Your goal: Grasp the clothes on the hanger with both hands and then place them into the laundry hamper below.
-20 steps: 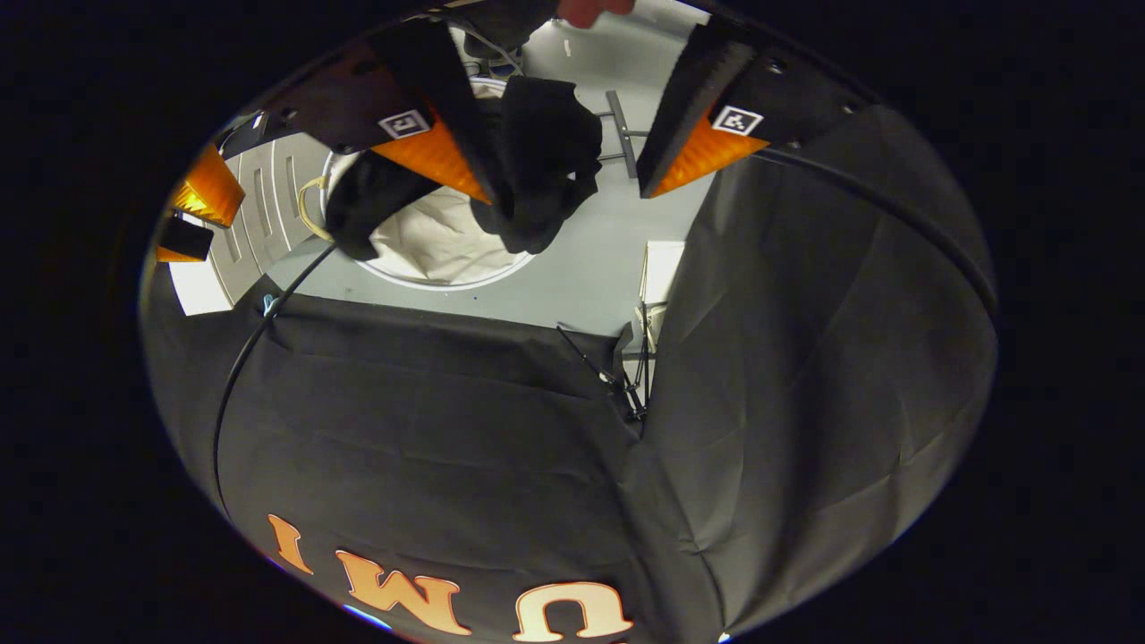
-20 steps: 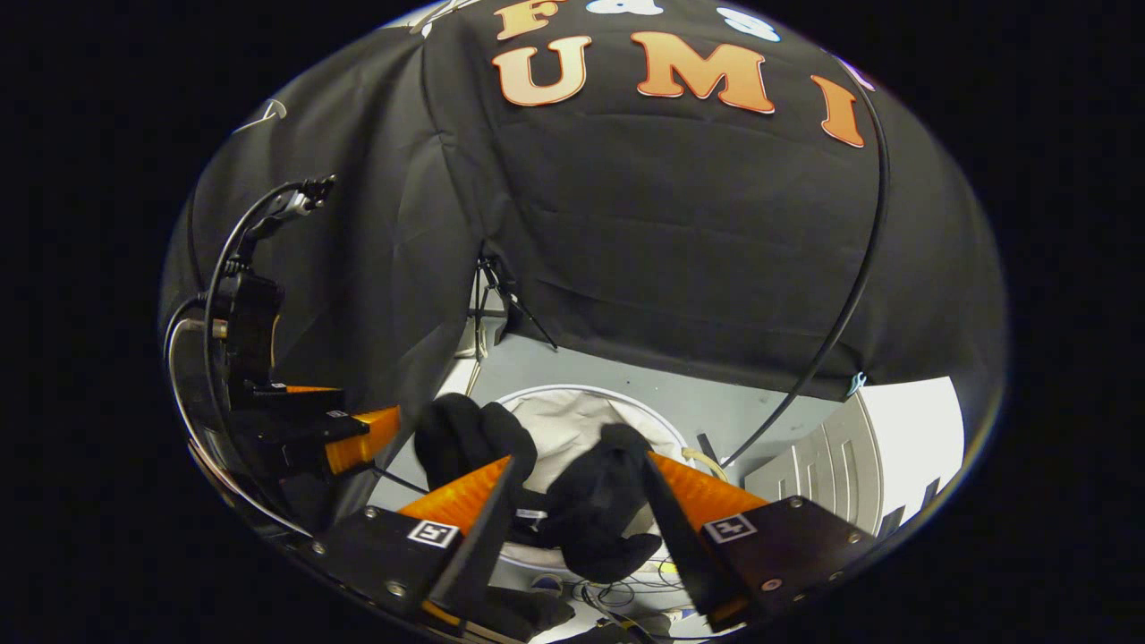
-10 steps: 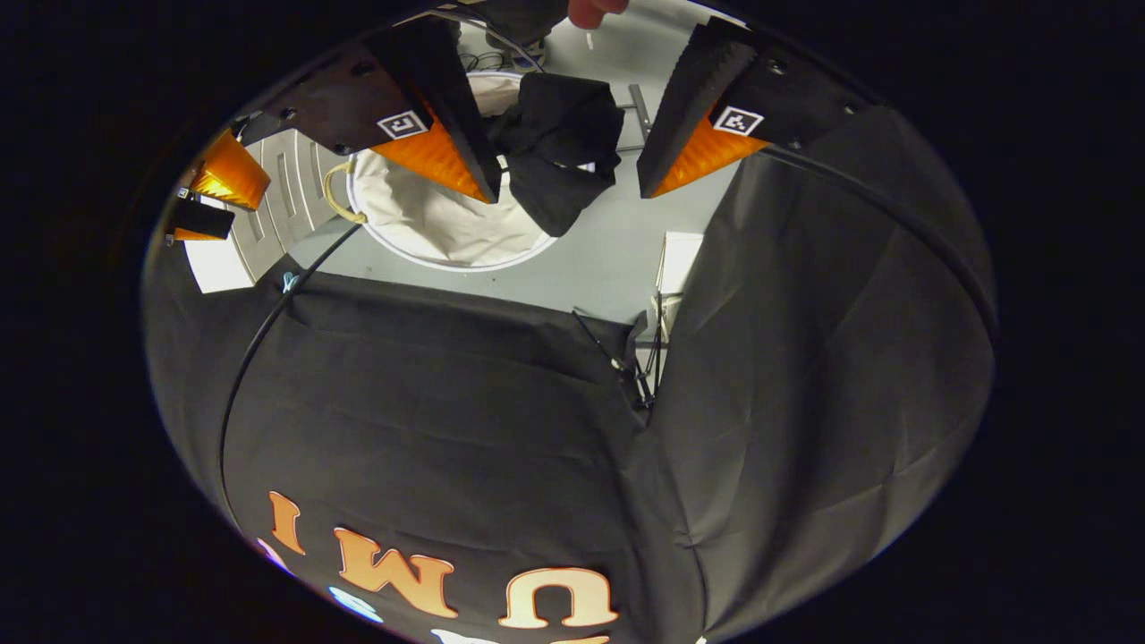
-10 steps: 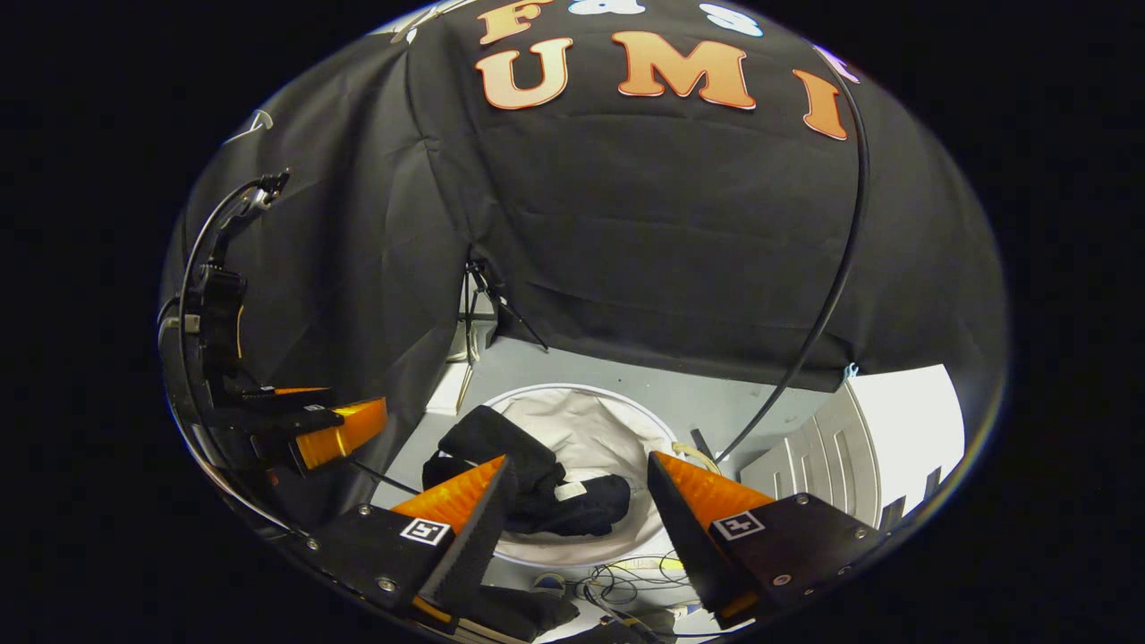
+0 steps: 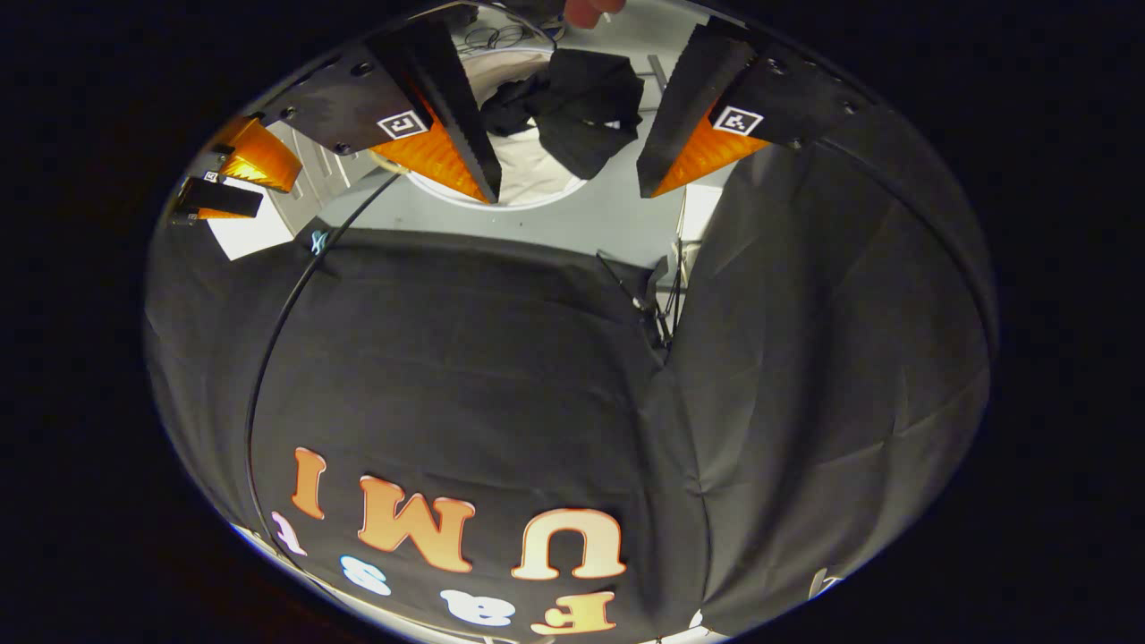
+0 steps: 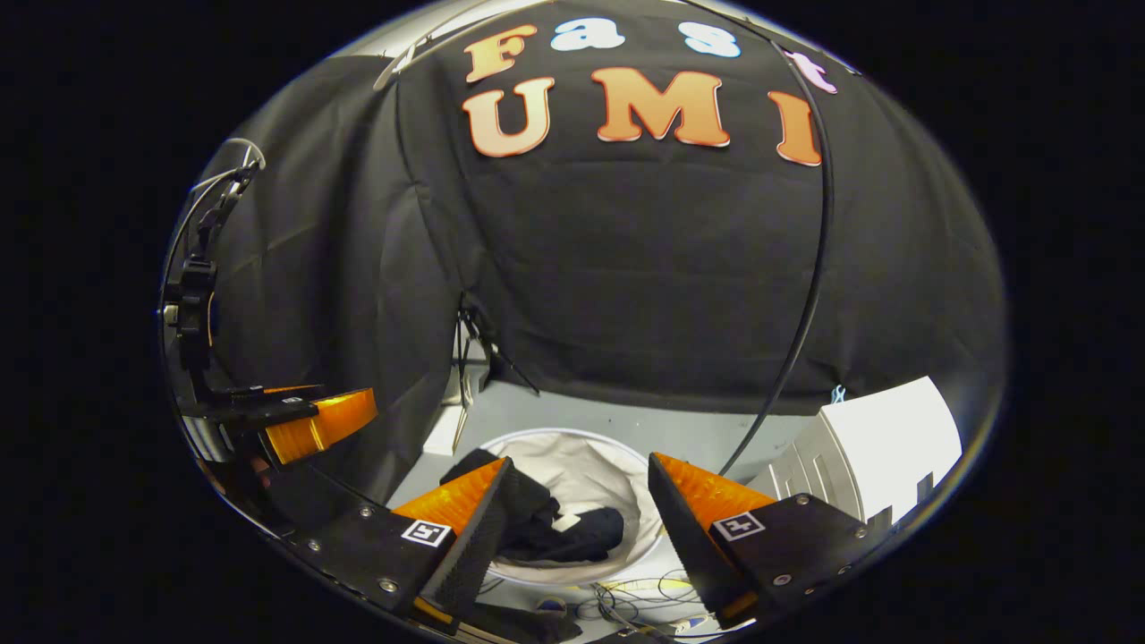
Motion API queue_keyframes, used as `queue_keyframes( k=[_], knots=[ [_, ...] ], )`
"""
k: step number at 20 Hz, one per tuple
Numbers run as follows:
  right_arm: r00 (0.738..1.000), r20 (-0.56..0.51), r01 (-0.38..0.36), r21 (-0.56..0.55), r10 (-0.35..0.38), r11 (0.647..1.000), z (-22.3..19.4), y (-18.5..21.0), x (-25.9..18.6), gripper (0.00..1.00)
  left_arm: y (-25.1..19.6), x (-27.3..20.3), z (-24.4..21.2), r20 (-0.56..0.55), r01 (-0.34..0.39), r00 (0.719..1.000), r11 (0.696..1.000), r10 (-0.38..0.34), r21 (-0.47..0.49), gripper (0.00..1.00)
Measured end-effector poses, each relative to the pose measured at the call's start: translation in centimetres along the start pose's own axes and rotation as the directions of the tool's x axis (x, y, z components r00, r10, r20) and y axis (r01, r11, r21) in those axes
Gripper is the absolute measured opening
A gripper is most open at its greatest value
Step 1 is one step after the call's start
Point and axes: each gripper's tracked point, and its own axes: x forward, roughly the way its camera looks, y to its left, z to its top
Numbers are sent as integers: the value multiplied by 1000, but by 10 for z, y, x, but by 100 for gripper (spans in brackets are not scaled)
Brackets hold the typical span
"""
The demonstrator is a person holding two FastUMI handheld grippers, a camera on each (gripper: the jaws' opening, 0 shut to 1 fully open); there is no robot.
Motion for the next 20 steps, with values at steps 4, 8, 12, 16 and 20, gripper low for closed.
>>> queue_keyframes(
  k=[4,8,12,16,20],
  knots=[
    [992,124,2,14,-4,1000,50,-1,-28,91,-9,-28,51,117,21,993,1000,-20,-9,98],
    [963,269,18,-23,-12,1000,117,-4,-59,90,-15,-60,104,248,38,968,999,-34,-11,97],
    [923,383,23,-22,-13,999,166,-9,-94,90,-24,-91,154,374,62,926,998,-51,-18,97],
    [883,469,30,-6,-23,1000,197,-16,-129,90,-31,-121,190,470,75,880,997,-63,-7,94],
    [838,544,62,-13,-45,998,224,-27,-160,91,-32,-138,206,534,80,842,997,-70,5,94]
  ],
)
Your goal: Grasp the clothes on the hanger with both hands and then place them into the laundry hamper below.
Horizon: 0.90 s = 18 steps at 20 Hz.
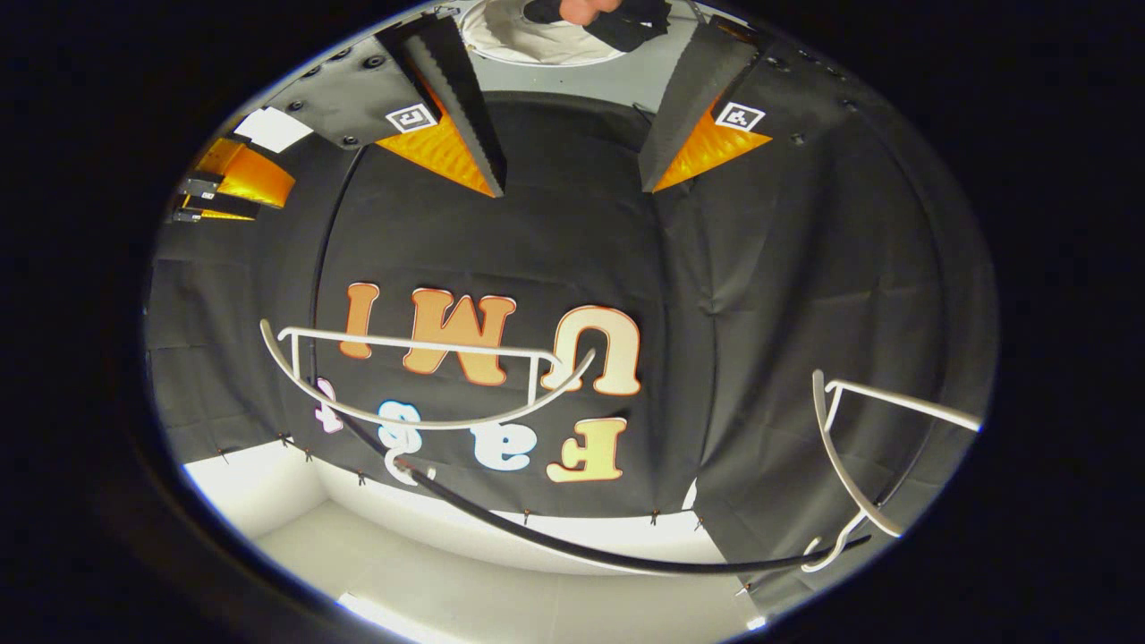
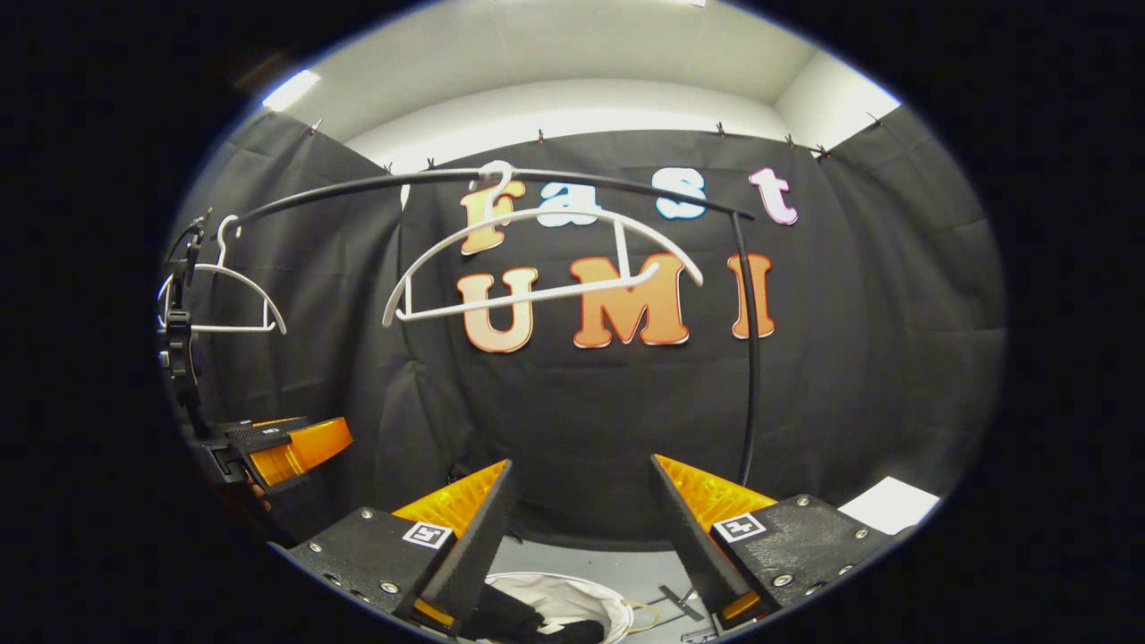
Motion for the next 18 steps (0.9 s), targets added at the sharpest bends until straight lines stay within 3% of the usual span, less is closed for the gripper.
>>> queue_keyframes(
  k=[1,2,3,4,5,6,7,8,10,11,12,18],
  knots=[
    [1000,20,6,-1,-6,1000,8,-5,-3,91,0,1,7,22,1,1000,1000,-1,4,100],
    [999,39,15,1,-15,1000,16,-9,-5,91,-1,-2,15,40,3,999,1000,-3,4,94],
    [998,60,24,6,-25,1000,22,-13,-8,91,-3,-6,19,53,6,999,1000,-6,0,94],
    [996,78,31,9,-31,999,29,-18,-10,99,-4,-7,22,68,6,998,1000,-6,-3,94],
    [995,93,41,7,-42,999,34,-22,-14,99,-3,-9,24,83,4,997,1000,-3,-7,97],
    [993,103,53,2,-53,999,36,-27,-17,99,-4,-11,25,93,7,996,1000,-6,-11,94],
    [992,111,63,-4,-62,998,39,-30,-19,91,-6,-13,25,98,8,995,1000,-7,-16,94],
    [991,116,73,-10,-71,997,39,-33,-22,94,-6,-16,25,104,7,995,1000,-5,-20,94],
    [987,130,97,-17,-94,995,43,-40,-28,82,-2,-19,29,128,-1,992,1000,3,-18,94],
    [985,137,109,-20,-105,994,42,-44,-31,99,0,-21,30,136,-7,991,1000,9,-13,94],
    [984,138,117,-24,-113,993,41,-46,-32,91,3,-22,31,138,-11,990,1000,12,-9,94],
    [984,122,136,-20,-133,991,38,-52,-44,91,8,-33,31,143,-9,990,1000,13,-26,97]
  ],
)
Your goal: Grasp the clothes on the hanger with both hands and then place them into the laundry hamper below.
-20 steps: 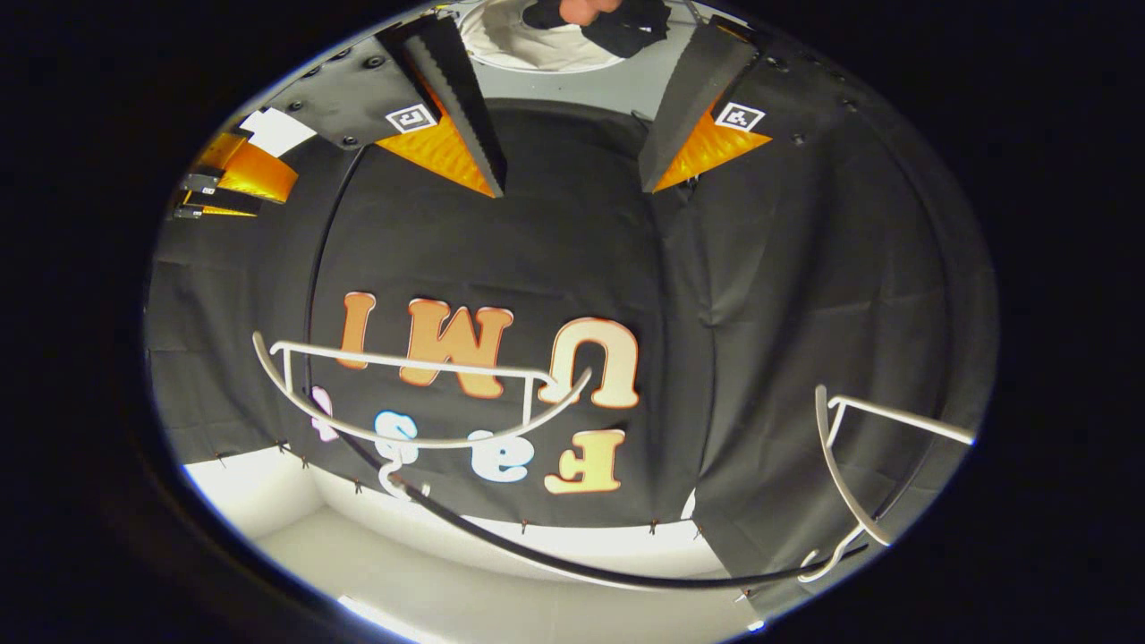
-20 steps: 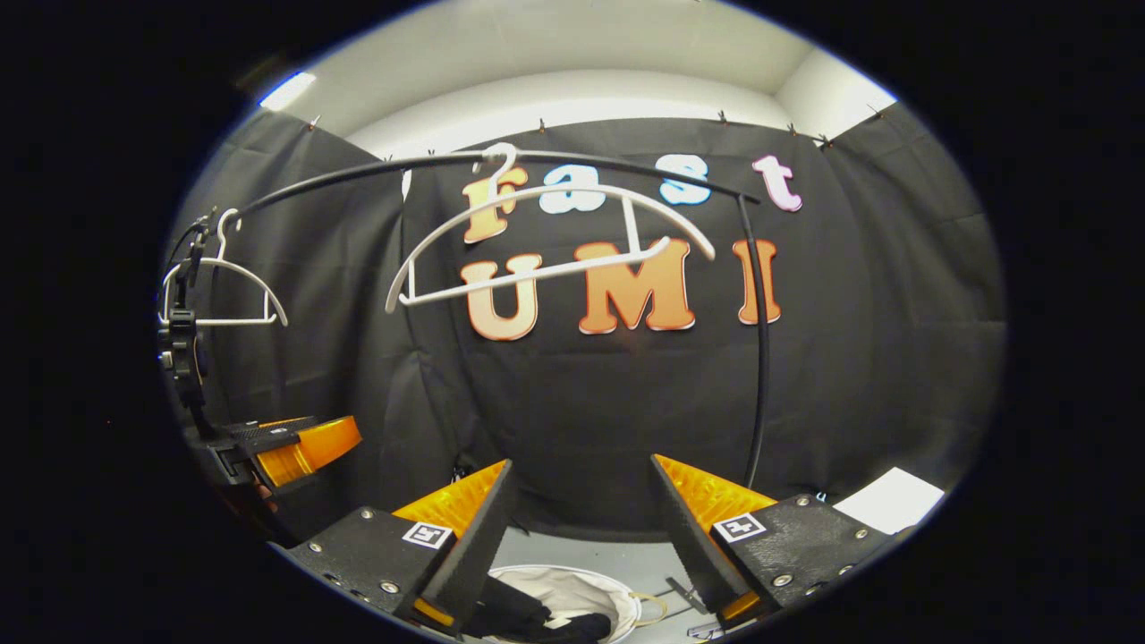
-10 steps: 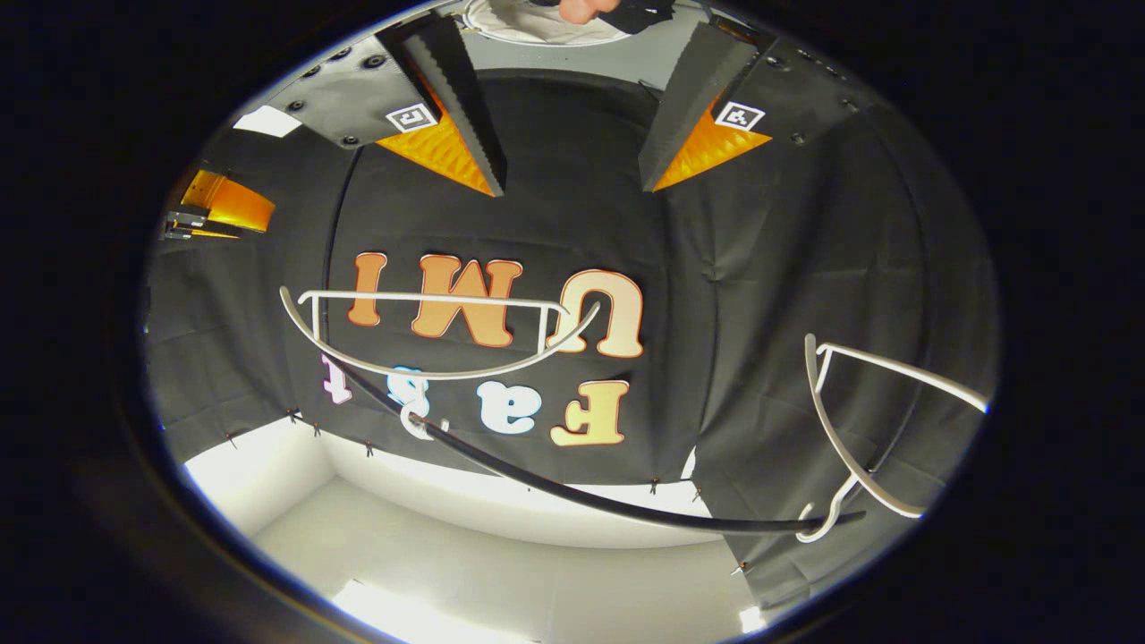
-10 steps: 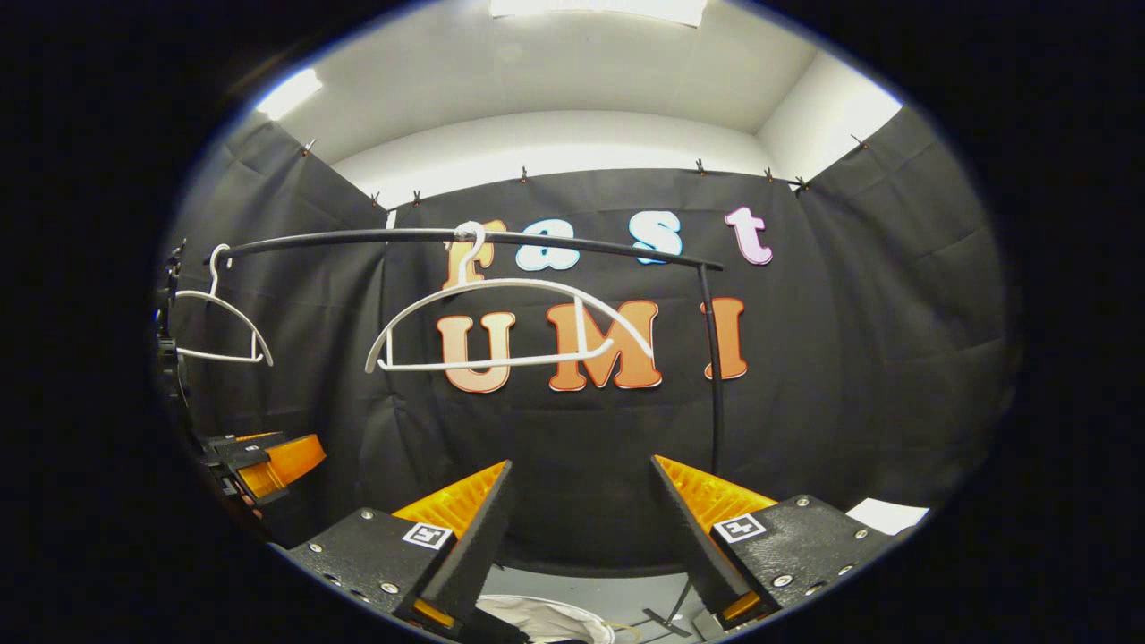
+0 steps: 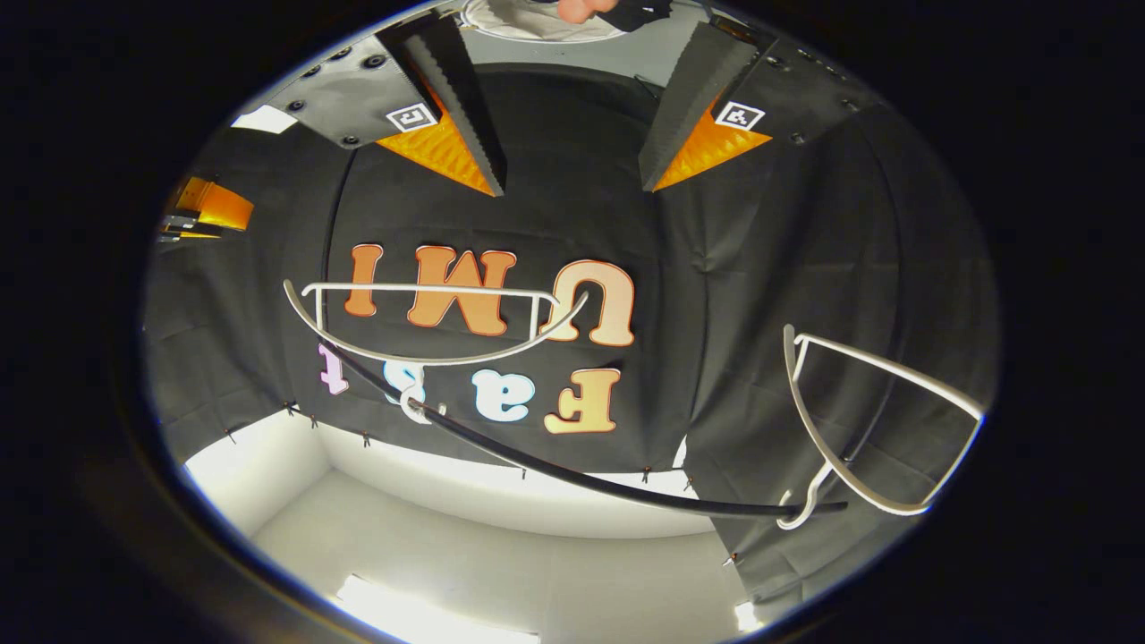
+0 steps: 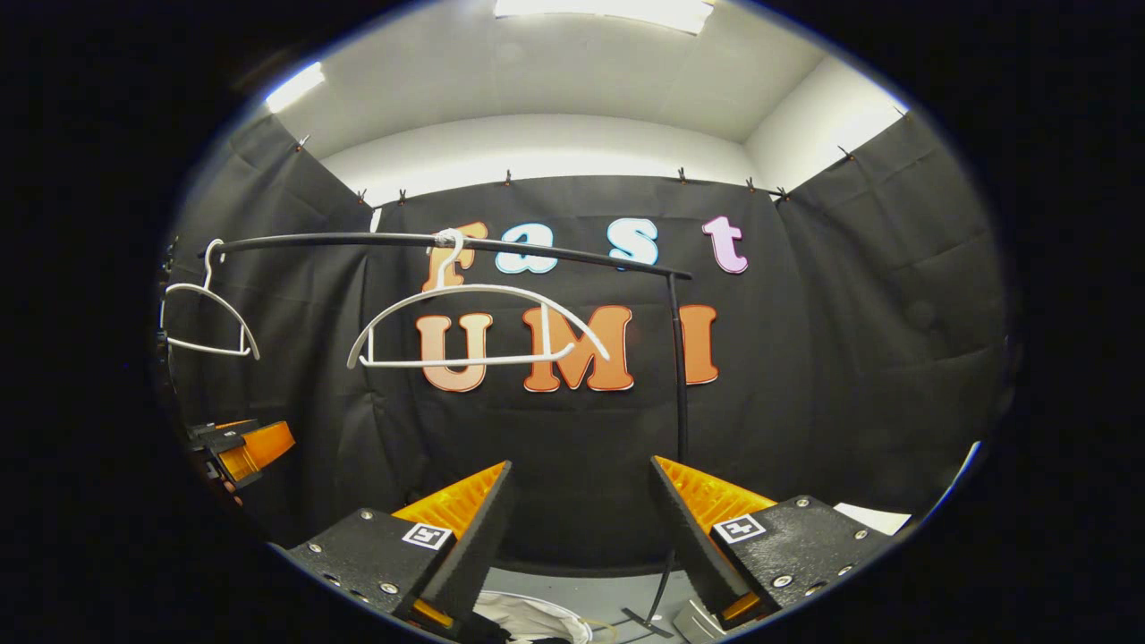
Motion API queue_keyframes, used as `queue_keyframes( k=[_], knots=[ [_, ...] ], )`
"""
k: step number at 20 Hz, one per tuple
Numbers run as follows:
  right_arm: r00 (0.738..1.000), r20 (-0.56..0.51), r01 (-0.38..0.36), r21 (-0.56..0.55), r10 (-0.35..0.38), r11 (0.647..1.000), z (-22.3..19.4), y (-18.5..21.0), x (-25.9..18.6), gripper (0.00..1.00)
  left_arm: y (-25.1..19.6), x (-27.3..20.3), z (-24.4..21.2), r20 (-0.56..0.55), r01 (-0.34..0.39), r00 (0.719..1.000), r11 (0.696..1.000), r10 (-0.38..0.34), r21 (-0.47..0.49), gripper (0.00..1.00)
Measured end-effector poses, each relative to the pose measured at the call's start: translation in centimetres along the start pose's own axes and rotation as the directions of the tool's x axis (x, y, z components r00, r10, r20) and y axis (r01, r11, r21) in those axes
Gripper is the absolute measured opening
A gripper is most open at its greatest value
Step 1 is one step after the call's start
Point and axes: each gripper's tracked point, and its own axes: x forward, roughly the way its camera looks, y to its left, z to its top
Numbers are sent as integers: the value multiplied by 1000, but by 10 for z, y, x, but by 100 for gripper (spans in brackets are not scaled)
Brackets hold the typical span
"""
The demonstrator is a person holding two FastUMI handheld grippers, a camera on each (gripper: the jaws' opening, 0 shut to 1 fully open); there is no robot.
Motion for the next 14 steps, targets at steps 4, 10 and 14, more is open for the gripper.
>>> queue_keyframes(
  k=[4,10,14],
  knots=[
    [1000,7,-4,-3,4,1000,2,3,-4,90,-1,-3,2,6,-5,1000,1000,5,9,96],
    [1000,7,-27,-7,28,1000,0,15,-10,90,-3,-8,4,15,2,1000,1000,-2,6,93],
    [1000,-1,-29,-11,29,1000,-2,16,-13,90,4,-17,0,6,-1,1000,1000,1,-14,97]
  ],
)
